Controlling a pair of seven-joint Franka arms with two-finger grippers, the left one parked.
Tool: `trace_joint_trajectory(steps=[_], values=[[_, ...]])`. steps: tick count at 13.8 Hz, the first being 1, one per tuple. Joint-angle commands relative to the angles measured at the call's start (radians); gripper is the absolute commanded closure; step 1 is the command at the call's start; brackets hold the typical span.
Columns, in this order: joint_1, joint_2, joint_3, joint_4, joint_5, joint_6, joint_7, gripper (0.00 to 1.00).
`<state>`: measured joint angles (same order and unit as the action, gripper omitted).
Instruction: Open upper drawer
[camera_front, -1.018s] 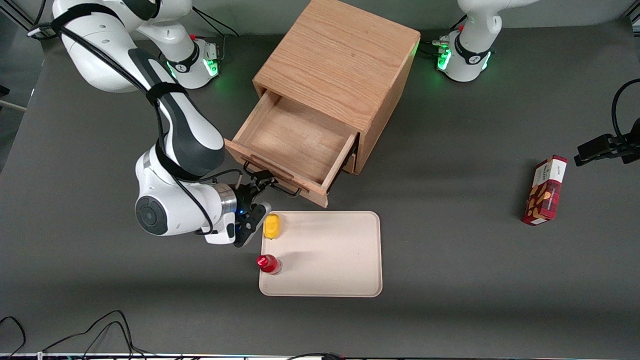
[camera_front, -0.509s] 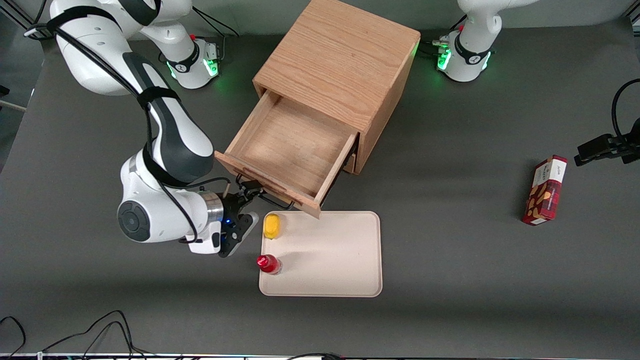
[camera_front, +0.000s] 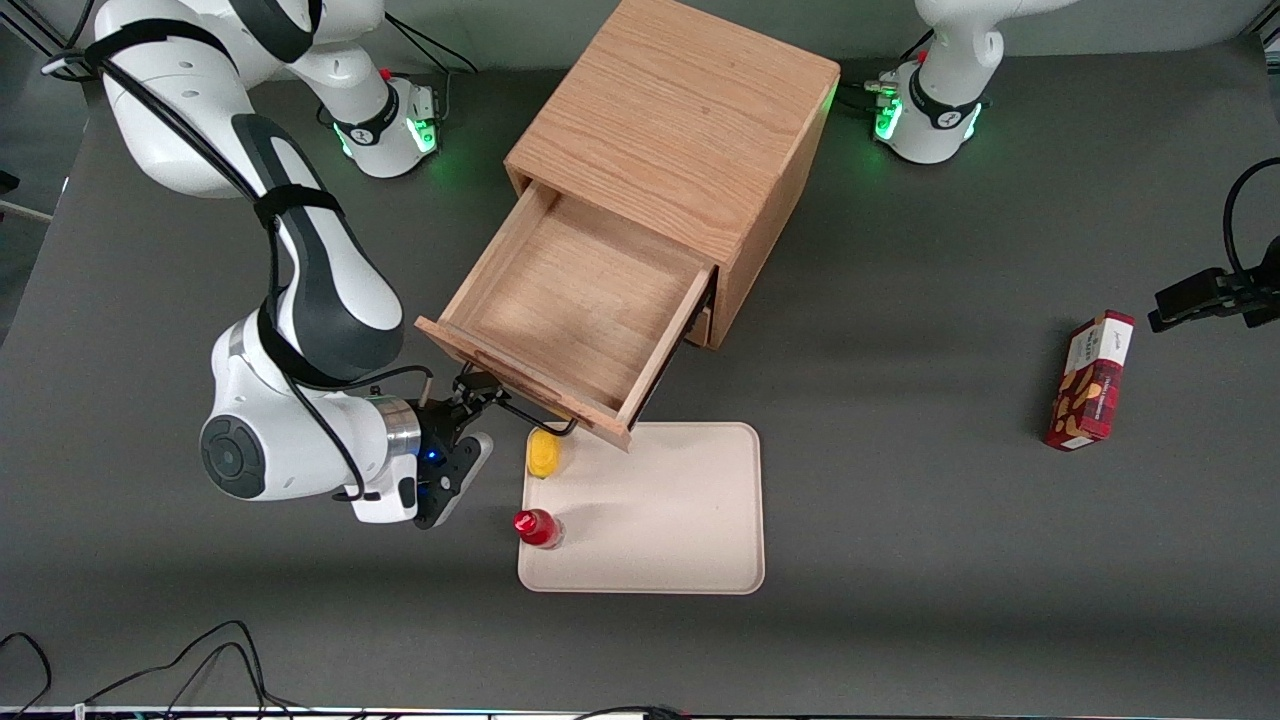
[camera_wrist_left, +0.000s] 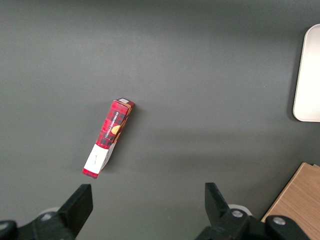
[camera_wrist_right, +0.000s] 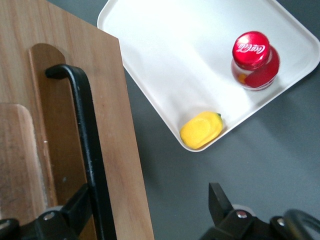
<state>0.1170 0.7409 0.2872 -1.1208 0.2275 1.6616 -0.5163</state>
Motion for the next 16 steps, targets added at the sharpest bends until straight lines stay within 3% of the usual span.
trace_joint_trajectory(steps=[1, 5, 8, 9, 11, 12, 16], values=[[0.006, 0.055, -0.014, 0.117, -0.02, -0.017, -0.016, 0.0], [-0.006, 0.04, -0.011, 0.147, -0.008, -0.086, -0.01, 0.0], [-0.01, -0.137, -0.017, 0.145, -0.025, -0.149, -0.002, 0.0], [-0.01, -0.212, -0.054, 0.132, -0.057, -0.184, 0.022, 0.0], [-0.01, -0.314, -0.082, 0.121, -0.182, -0.303, 0.134, 0.0], [-0.017, -0.36, -0.1, 0.119, -0.195, -0.35, 0.16, 0.0], [-0.028, -0.559, -0.313, 0.081, -0.185, -0.485, 0.191, 0.0]])
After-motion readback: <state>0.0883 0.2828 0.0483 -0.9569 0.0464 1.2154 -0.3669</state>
